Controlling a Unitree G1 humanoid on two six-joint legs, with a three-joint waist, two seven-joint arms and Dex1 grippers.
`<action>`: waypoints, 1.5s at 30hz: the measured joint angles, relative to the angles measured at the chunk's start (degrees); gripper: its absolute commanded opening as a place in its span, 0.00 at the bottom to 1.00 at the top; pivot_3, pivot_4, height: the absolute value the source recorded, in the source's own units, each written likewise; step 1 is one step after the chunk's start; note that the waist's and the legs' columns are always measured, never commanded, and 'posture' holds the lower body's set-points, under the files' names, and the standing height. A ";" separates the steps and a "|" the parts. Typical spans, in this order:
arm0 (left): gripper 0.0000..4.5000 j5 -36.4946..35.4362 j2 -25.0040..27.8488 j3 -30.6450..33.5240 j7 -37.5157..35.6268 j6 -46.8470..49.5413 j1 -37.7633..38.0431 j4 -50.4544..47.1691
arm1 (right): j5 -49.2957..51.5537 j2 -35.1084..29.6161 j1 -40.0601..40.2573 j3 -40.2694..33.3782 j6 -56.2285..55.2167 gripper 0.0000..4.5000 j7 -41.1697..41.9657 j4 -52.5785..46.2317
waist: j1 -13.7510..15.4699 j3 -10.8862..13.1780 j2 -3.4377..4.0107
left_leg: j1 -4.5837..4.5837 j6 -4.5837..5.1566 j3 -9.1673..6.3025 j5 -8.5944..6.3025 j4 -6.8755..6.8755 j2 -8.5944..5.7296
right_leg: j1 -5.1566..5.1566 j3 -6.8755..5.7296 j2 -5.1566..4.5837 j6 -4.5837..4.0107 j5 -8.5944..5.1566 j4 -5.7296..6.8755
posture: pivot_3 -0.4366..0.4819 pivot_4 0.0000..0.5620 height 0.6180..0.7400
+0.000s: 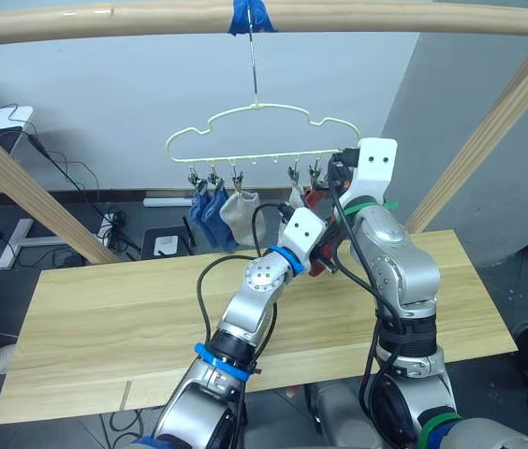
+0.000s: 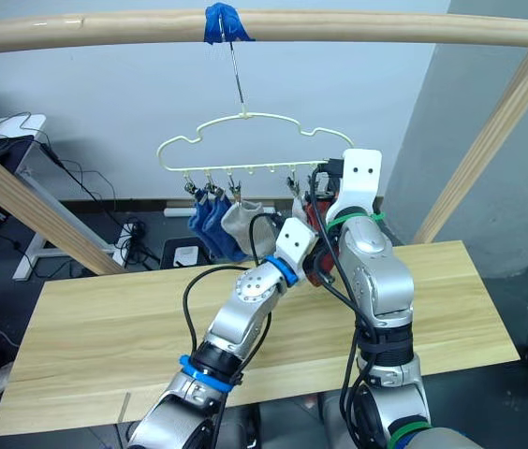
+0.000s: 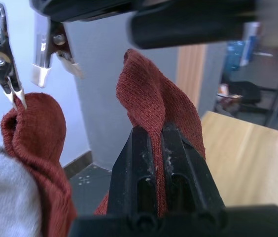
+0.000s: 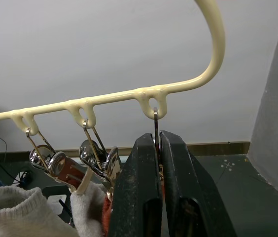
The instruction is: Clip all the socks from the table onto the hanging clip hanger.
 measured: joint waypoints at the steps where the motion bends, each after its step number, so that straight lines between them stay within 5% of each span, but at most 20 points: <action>1: 0.00 0.00 -0.04 0.47 0.54 -0.02 -0.43 1.15 | 0.00 -0.04 0.00 -0.02 0.00 0.00 0.00 -0.04 | -0.02 0.00 0.00 | 0.00 0.00 0.00 0.00 -0.01 0.00 | 0.00 0.00 0.00 0.00 0.00 0.00 | 0.22 0.41 1.00; 30: 0.00 -0.02 -0.91 4.22 3.54 -1.27 -3.59 4.09 | -0.10 -0.68 0.00 0.82 0.84 0.00 0.12 -0.11 | -0.11 0.02 -0.01 | -0.04 0.00 0.00 0.00 -0.08 0.00 | 0.00 -0.02 0.00 0.02 -0.01 -0.11 | 0.22 0.42 1.00; 40: 0.00 0.04 -1.39 4.35 4.11 -1.99 -4.45 5.84 | -0.01 -0.33 0.01 0.33 0.68 0.76 -0.62 -0.44 | -0.11 0.08 -0.01 | -0.04 0.00 0.00 0.00 -0.13 0.00 | -0.01 -0.02 0.00 0.02 -0.01 -0.16 | 0.22 0.42 1.00; 45: 0.23 -0.04 -1.10 4.27 3.14 -1.54 -4.45 5.75 | 0.90 -1.04 0.88 -0.57 1.31 0.77 0.49 -5.12 | -0.11 0.13 0.02 | -0.05 0.00 -0.01 0.00 -0.35 0.01 | 0.02 -0.04 0.00 0.04 0.00 -0.48 | 0.22 0.42 1.00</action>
